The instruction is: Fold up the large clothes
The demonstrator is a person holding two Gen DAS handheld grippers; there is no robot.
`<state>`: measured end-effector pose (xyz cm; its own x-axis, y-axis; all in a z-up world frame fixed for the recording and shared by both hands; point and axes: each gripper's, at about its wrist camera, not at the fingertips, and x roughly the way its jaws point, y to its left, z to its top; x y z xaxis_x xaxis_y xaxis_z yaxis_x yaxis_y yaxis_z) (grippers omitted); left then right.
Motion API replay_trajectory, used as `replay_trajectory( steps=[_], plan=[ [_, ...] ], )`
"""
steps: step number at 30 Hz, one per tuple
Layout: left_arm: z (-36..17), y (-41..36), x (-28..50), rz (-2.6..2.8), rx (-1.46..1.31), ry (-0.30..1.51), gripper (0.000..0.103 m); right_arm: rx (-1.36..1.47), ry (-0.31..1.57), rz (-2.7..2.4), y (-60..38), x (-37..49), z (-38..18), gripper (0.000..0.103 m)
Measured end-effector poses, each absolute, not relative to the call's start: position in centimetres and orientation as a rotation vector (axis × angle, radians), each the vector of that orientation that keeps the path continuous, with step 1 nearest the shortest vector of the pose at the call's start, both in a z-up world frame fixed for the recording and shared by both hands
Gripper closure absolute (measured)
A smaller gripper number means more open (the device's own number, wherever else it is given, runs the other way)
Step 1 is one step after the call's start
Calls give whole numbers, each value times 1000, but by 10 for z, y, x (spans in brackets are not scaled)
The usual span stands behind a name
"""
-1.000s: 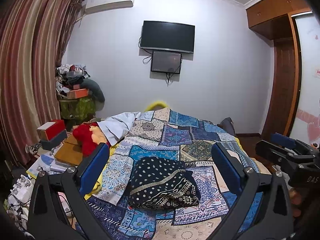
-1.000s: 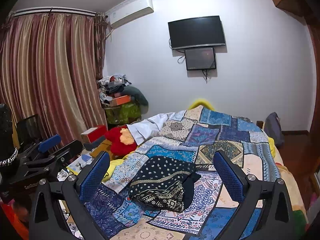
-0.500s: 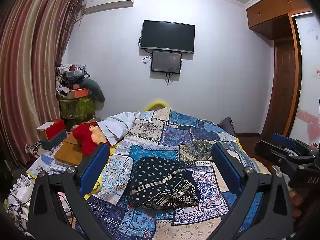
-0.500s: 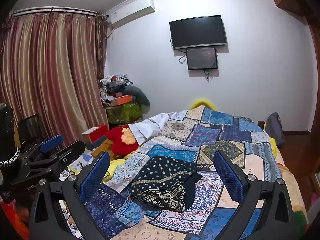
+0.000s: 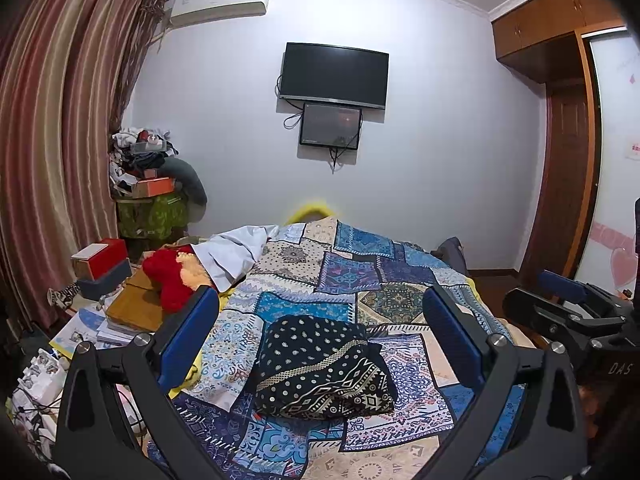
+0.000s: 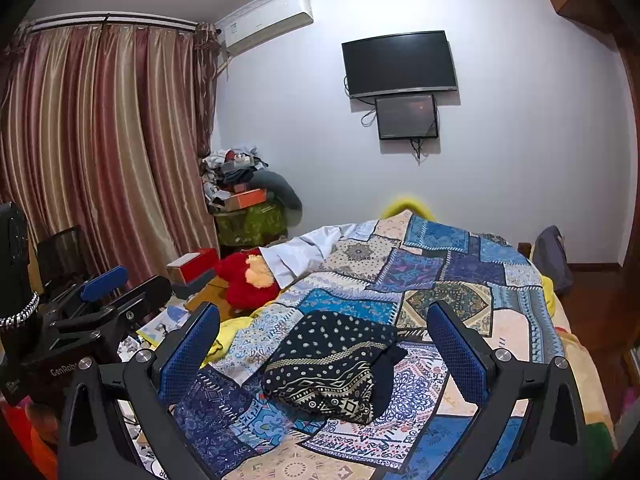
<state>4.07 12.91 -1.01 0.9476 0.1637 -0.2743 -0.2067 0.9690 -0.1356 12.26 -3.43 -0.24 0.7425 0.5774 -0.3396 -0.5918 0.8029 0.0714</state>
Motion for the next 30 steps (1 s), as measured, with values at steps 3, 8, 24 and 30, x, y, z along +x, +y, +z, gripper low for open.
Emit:
replay_trajectory(
  steps=[3, 8, 24, 30],
  plan=[
    [-9, 126, 41, 184, -164, 267, 0, -42, 358, 640, -34, 123, -2, 0],
    [-9, 122, 42, 163, -172, 267, 0, -42, 358, 641, -35, 123, -2, 0],
    [-8, 117, 39, 156, -147, 260, 0, -22, 369, 630, -39, 120, -1, 0],
    [-7, 114, 39, 152, -139, 256, 0, -17, 369, 630, -40, 120, -1, 0]
  ],
)
